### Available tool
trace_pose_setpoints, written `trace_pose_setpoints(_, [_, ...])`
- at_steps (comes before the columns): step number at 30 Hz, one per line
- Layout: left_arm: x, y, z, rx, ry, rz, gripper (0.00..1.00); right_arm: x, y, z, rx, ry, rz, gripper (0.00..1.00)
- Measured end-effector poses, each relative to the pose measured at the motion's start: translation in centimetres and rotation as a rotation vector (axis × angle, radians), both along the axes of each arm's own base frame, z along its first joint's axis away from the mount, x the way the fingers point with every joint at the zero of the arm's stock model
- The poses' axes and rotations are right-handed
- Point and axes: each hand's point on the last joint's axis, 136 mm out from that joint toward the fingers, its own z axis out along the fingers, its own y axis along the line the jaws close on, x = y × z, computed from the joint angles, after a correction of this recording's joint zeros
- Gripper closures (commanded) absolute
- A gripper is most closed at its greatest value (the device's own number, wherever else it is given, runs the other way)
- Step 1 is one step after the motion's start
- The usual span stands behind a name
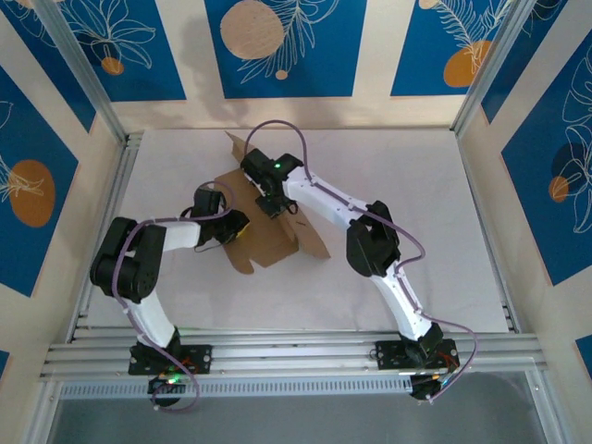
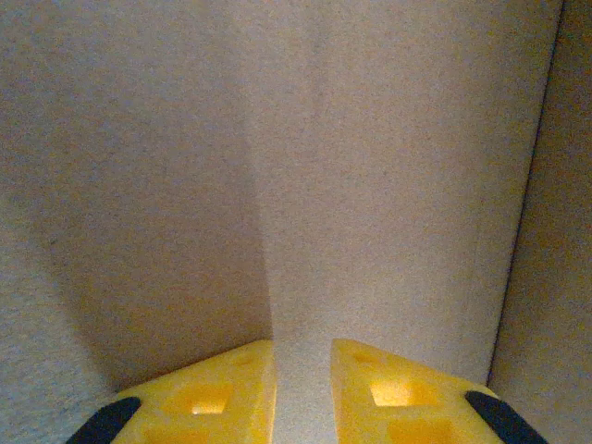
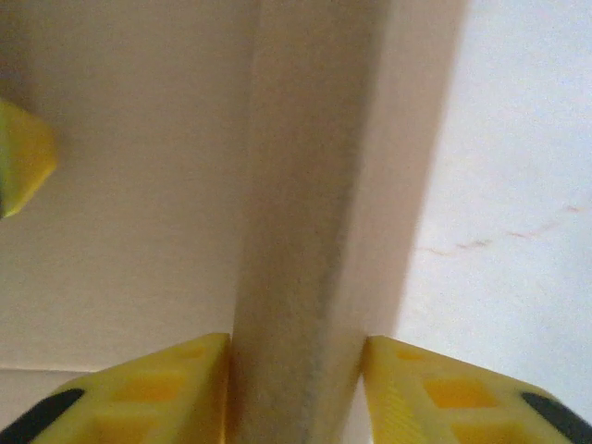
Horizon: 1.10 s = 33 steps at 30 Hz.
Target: Fold the paper box
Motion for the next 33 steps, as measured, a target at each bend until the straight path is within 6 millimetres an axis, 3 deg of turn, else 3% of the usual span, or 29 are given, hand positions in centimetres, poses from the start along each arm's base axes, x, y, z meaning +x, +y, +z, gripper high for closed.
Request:
trace_pose_setpoints(5, [0.0, 0.0, 0.0, -0.002, -0.006, 0.000, 0.79, -1.3, 2.2, -1.2, 0.145, 0.117, 0.003, 0.44])
trace_pose_setpoints(16, [0.1, 0.1, 0.1, 0.007, -0.011, 0.008, 0.80, -1.2, 1.6, -3.1, 0.481, 0.413, -0.135, 0.37])
trace_pose_setpoints(26, [0.2, 0.5, 1.3, 0.022, -0.034, 0.021, 0.80, -0.3, -0.3, -0.7, 0.499, 0.355, -0.175, 0.26])
trace_pose_setpoints(33, [0.2, 0.5, 2.1, 0.032, -0.062, 0.003, 0.80, 1.1, -2.3, 3.5, 0.455, 0.184, -0.170, 0.15])
